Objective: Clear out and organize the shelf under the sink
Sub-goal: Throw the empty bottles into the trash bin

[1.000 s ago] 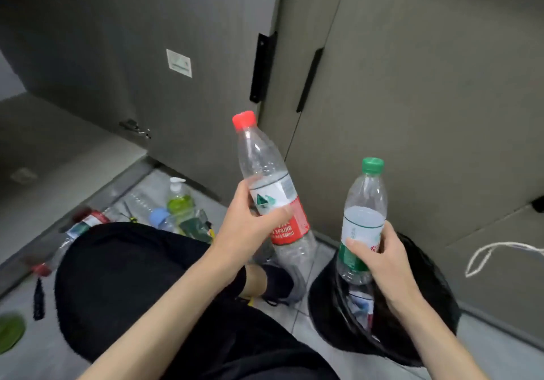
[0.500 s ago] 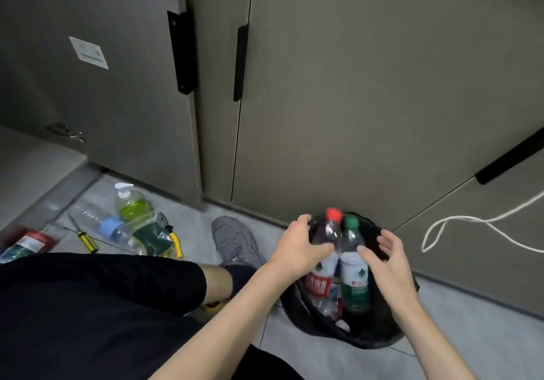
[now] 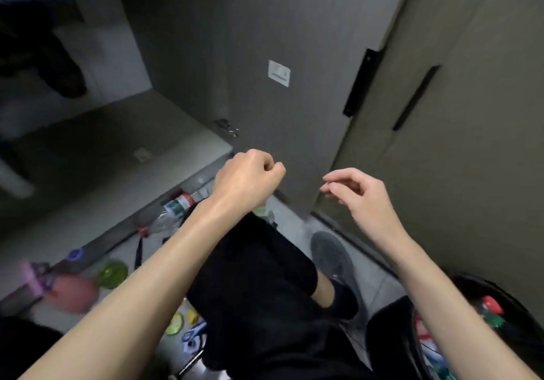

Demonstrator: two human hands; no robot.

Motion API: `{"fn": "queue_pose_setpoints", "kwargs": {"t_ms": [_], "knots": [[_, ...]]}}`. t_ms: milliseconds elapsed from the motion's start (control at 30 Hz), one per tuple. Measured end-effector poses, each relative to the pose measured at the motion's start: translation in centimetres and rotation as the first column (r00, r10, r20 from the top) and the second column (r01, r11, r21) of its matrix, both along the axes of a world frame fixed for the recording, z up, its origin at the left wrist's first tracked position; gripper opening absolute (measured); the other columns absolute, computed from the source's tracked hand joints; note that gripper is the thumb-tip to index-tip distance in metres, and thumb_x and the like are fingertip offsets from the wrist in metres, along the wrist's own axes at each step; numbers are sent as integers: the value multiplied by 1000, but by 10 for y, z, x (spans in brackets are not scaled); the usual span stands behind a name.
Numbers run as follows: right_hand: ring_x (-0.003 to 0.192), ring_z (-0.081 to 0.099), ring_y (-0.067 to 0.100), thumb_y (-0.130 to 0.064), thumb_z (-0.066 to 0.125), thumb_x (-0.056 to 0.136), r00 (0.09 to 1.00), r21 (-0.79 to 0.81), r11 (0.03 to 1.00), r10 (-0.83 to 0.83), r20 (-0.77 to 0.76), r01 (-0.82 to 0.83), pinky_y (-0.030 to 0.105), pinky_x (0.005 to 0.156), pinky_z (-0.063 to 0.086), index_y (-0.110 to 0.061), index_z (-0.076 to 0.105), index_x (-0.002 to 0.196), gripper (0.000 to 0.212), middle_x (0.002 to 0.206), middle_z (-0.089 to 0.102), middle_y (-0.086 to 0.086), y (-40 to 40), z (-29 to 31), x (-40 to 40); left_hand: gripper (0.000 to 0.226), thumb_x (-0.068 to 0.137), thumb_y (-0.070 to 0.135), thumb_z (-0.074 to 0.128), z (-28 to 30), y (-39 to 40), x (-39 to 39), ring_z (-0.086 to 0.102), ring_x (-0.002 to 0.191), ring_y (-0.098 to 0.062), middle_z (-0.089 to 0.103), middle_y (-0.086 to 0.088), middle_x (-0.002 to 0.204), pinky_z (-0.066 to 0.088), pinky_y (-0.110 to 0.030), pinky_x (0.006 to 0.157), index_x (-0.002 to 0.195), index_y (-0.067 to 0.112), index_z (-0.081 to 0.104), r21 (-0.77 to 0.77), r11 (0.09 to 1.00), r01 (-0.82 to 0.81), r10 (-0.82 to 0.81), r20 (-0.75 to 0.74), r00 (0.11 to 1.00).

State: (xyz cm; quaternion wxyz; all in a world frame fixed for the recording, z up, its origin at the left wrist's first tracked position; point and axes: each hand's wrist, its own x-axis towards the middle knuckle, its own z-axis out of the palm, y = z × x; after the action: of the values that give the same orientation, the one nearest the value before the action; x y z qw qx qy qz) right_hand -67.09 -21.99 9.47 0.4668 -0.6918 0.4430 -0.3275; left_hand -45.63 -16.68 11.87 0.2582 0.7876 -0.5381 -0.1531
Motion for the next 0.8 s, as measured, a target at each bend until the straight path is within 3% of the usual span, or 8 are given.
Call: {"fn": "queue_pose_setpoints", "kwargs": {"t_ms": [200, 300, 400, 467, 533, 633, 700, 800], "knots": [[80, 72, 17, -18, 65, 87, 938, -33, 938, 344, -51, -346, 22, 71, 48, -26, 73, 88, 11, 85, 77, 2, -8, 41, 180, 28, 83, 41, 50, -10, 67, 149, 62, 80, -32, 67, -5, 78, 43, -33, 64, 72, 19, 64, 74, 941, -331, 324, 88, 942], [73, 70, 8, -19, 63, 87, 878, 8, 888, 455, -150, -459, 20, 68, 48, -25, 71, 84, 11, 81, 77, -3, -5, 31, 254, 26, 85, 40, 51, -43, 90, 196, 66, 88, -32, 71, -6, 89, 51, -34, 72, 79, 19, 66, 171, 896, -410, 410, 34, 911], [72, 67, 13, -24, 63, 86, 813, 62, 862, 497, -303, -504, 31, 72, 51, -20, 69, 76, 13, 74, 73, -4, -1, -5, 301, 24, 88, 40, 55, -84, 96, 211, 66, 94, -33, 72, -10, 98, 52, -35, 77, 89, 18, 67, 303, 852, -427, 441, 27, 897], [77, 62, 20, -27, 63, 89, 735, 101, 851, 499, -458, -515, 32, 71, 44, -16, 68, 80, 15, 80, 69, 2, -1, -43, 313, 22, 88, 40, 54, -115, 97, 208, 64, 90, -32, 70, -9, 96, 50, -34, 73, 92, 20, 62, 369, 843, -392, 402, 52, 914], [94, 63, 27, -34, 60, 90, 561, 146, 827, 486, -670, -543, 31, 74, 42, -15, 66, 94, 20, 100, 69, 9, -3, -84, 310, 17, 88, 40, 52, -148, 101, 201, 62, 85, -28, 66, -6, 94, 49, -33, 70, 92, 23, 55, 437, 833, -339, 355, 47, 934], [110, 61, 31, -37, 58, 88, 325, 152, 793, 406, -854, -590, 34, 80, 45, -16, 63, 113, 33, 122, 64, 10, -8, -134, 294, 22, 92, 38, 55, -196, 112, 192, 61, 93, -23, 64, -6, 105, 53, -35, 82, 105, 21, 55, 579, 779, -243, 332, -51, 942], [112, 60, 32, -37, 57, 88, 272, 145, 799, 361, -892, -584, 36, 84, 47, -13, 61, 121, 41, 126, 63, 12, -16, -161, 282, 34, 93, 38, 55, -223, 117, 189, 60, 99, -25, 61, -8, 112, 51, -37, 86, 119, 16, 52, 650, 729, -213, 333, -65, 941], [115, 58, 34, -33, 57, 89, 295, 191, 857, 362, -884, -479, 38, 91, 48, -8, 56, 124, 43, 129, 58, 15, -36, -198, 262, 44, 93, 41, 52, -257, 120, 184, 57, 101, -26, 56, -8, 116, 47, -36, 80, 127, 15, 46, 678, 696, -238, 391, -80, 917]]}}
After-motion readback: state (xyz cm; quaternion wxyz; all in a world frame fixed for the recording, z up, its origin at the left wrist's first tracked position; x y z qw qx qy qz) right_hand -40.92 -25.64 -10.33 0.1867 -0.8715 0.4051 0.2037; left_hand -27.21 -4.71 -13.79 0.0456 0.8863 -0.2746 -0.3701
